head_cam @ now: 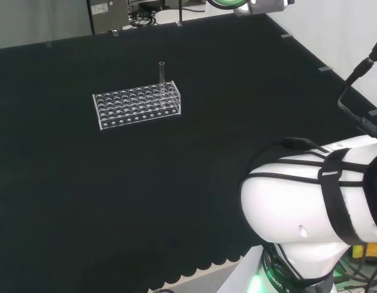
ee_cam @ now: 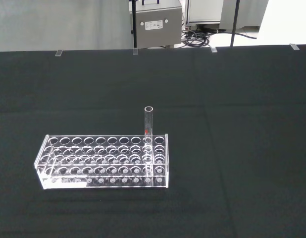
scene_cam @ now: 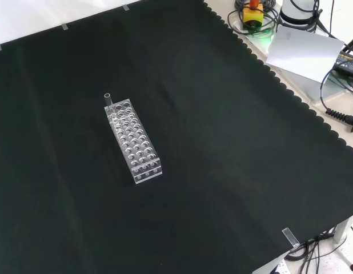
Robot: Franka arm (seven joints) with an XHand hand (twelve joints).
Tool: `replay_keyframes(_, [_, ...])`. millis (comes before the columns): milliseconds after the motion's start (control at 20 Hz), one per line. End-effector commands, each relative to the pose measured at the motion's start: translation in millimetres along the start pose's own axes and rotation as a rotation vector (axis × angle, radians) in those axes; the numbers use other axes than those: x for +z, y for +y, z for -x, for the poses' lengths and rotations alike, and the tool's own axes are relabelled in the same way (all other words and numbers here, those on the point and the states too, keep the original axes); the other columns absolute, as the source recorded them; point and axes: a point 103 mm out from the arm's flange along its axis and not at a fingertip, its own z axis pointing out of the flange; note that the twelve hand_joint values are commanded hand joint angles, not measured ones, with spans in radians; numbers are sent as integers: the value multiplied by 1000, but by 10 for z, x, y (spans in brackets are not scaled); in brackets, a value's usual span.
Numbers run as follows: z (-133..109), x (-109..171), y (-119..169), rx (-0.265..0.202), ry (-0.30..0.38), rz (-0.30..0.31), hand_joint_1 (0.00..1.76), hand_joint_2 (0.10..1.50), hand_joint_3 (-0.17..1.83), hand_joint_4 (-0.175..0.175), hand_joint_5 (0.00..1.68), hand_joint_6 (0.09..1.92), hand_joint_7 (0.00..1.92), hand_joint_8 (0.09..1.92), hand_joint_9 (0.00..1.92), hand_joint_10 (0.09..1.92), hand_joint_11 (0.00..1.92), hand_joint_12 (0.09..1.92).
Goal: Pick up the test tube.
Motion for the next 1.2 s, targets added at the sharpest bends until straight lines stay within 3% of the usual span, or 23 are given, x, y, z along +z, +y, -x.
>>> replay_keyframes(50, [5,4,7,0,-9,6,375,799,498,-50,0,87,0,87,0,87,0,834])
replay_keyframes(300, [-4,-2,87,-16,-16,18,374,905,296,-51,0,87,0,87,5,87,0,815])
replay_keyframes(600, [-145,2,300,-78,4,37,439,939,218,-56,0,87,6,87,43,87,0,987])
replay_keyframes(650, [-169,6,348,-89,15,47,485,941,199,-61,0,87,26,87,43,155,0,1087])
replay_keyframes(700, [-182,12,398,-96,21,56,555,938,185,-68,17,87,60,106,27,349,0,1218])
replay_keyframes(800, [-201,29,511,-105,30,70,673,919,192,-86,83,87,80,434,15,683,0,1425])
replay_keyframes(900, [-228,53,648,-109,32,65,740,890,241,-106,168,87,90,720,59,872,3,1540])
replay_keyframes(1000, [-264,81,794,-111,26,50,764,858,310,-117,226,87,112,840,105,931,22,1570])
replay_keyframes(1200, [-289,176,1052,-113,14,15,767,842,353,-124,266,87,135,885,137,951,36,1580])
